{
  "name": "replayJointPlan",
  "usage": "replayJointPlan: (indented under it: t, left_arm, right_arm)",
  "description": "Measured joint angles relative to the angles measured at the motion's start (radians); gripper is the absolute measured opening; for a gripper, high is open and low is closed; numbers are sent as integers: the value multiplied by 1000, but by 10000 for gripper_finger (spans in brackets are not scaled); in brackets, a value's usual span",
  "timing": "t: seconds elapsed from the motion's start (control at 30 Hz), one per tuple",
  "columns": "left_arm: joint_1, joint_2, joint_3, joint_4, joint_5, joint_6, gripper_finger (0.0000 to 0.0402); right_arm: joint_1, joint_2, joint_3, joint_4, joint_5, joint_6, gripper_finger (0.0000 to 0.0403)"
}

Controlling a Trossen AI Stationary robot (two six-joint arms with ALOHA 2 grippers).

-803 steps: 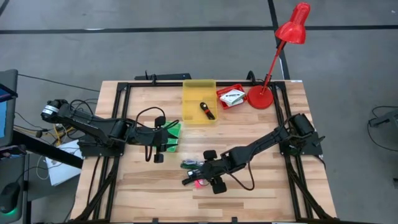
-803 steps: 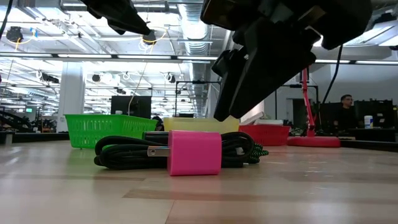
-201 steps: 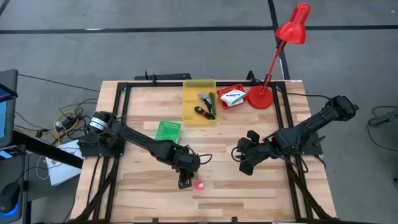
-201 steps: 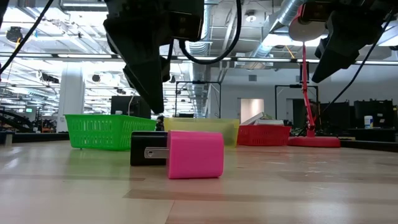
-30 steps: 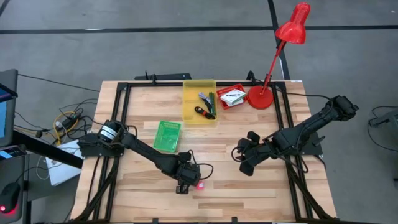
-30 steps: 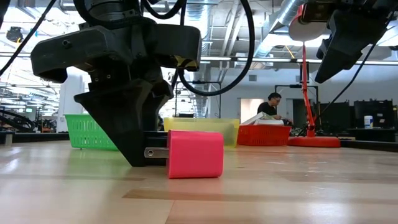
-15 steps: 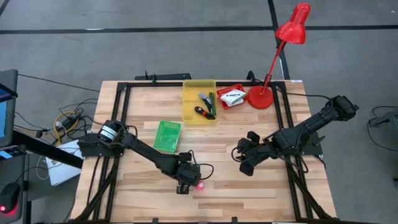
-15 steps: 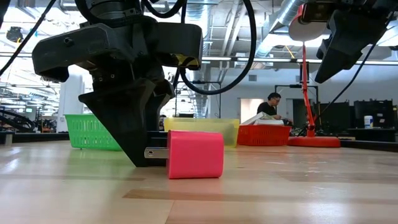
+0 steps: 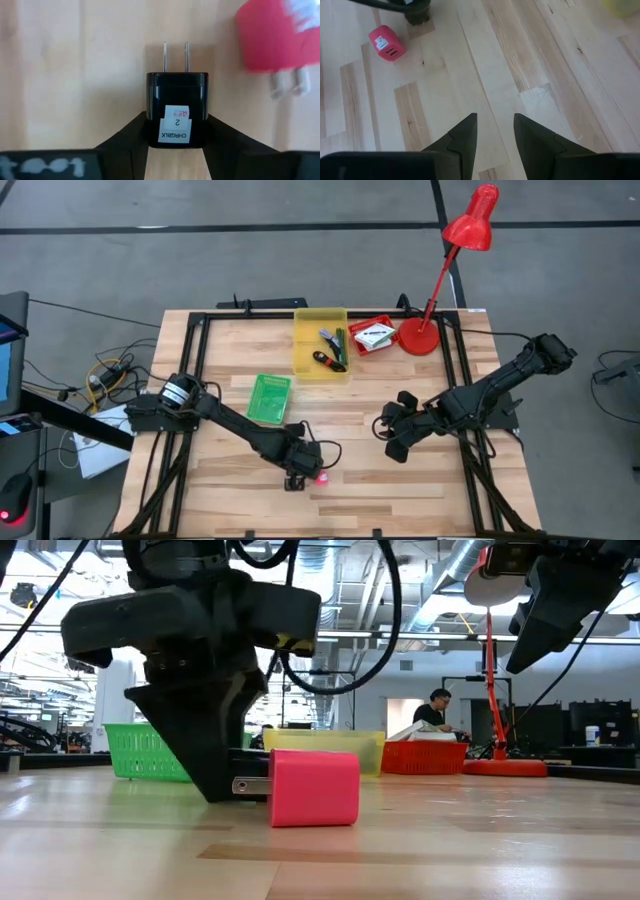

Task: Pick and place items into bin
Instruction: Put the black charger adapter into the green bin

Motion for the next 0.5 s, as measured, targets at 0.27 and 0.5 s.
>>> replayJointPlan:
  t: [0.27, 0.5]
  left_arm:
    - [-3, 1, 178, -290, -139, -17, 132]
    - [-3, -1, 374, -741, -336, -78, 132]
  right_arm:
    - [0, 0, 0, 3, 0, 0, 123]
    - [0, 0, 0, 3, 0, 0, 123]
